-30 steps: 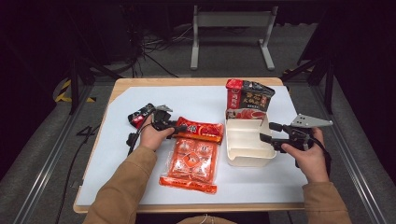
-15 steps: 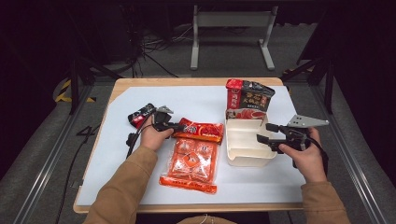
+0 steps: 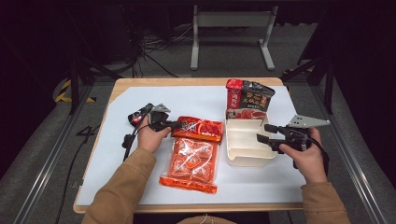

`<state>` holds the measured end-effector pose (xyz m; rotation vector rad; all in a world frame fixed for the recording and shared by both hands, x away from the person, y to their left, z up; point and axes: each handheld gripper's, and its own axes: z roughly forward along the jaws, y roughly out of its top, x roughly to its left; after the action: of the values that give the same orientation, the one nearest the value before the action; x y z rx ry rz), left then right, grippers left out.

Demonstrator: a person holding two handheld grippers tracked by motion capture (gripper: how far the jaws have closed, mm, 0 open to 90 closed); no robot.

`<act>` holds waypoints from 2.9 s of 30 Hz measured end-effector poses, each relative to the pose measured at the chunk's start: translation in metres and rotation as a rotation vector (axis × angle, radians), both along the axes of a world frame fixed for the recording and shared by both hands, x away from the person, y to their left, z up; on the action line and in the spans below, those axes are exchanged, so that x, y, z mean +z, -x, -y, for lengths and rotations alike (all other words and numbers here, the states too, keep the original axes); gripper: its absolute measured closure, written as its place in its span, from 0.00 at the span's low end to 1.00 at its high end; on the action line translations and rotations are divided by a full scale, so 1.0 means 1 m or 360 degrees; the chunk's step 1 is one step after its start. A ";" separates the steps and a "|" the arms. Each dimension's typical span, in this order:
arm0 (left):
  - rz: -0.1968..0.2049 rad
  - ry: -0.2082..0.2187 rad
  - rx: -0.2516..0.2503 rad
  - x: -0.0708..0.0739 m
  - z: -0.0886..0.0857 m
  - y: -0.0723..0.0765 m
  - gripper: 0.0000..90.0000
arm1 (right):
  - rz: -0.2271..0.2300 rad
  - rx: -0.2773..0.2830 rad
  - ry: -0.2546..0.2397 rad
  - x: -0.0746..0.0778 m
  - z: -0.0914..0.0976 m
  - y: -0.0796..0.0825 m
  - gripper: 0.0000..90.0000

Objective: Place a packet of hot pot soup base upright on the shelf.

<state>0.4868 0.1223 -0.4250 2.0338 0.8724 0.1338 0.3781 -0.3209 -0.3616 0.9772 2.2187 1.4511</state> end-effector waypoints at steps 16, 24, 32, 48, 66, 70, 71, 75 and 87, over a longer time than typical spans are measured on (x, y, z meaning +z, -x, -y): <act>0.0178 0.0302 -0.0031 0.050 -0.026 0.040 1.00 | 0.0026 0.0023 -0.0020 0.011 -0.008 0.007 0.51; 0.0279 0.0389 -0.0078 0.068 -0.030 0.057 1.00 | 0.0042 0.0061 -0.0025 0.017 -0.014 0.012 0.51; 0.0318 0.0440 -0.0131 0.082 -0.034 0.073 1.00 | 0.0050 0.0101 -0.0037 0.022 -0.020 0.017 0.51; 0.0426 0.0504 -0.0264 0.098 -0.040 0.097 1.00 | 0.0068 0.0163 -0.0017 0.026 -0.036 0.022 0.44; 0.0486 0.0563 -0.0426 0.108 -0.041 0.107 1.00 | 0.0087 0.0354 0.0006 0.023 -0.081 0.023 0.38; 0.0489 0.0559 -0.0428 0.109 -0.039 0.109 1.00 | 0.0078 0.0393 0.0004 0.021 -0.089 0.022 0.38; 0.0491 0.0560 -0.0432 0.109 -0.039 0.110 1.00 | 0.0077 0.0402 0.0003 0.021 -0.091 0.022 0.38; 0.0485 0.0578 -0.0454 0.109 -0.041 0.111 1.00 | 0.0102 0.0428 -0.0016 0.021 -0.098 0.020 0.38; 0.0491 0.0578 -0.0466 0.109 -0.043 0.113 1.00 | 0.0090 0.0514 -0.0103 0.021 -0.119 0.007 0.46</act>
<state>0.3734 0.1657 -0.3159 1.7170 0.3689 0.1127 0.3708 -0.2018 -0.3408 0.6056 2.3832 1.6700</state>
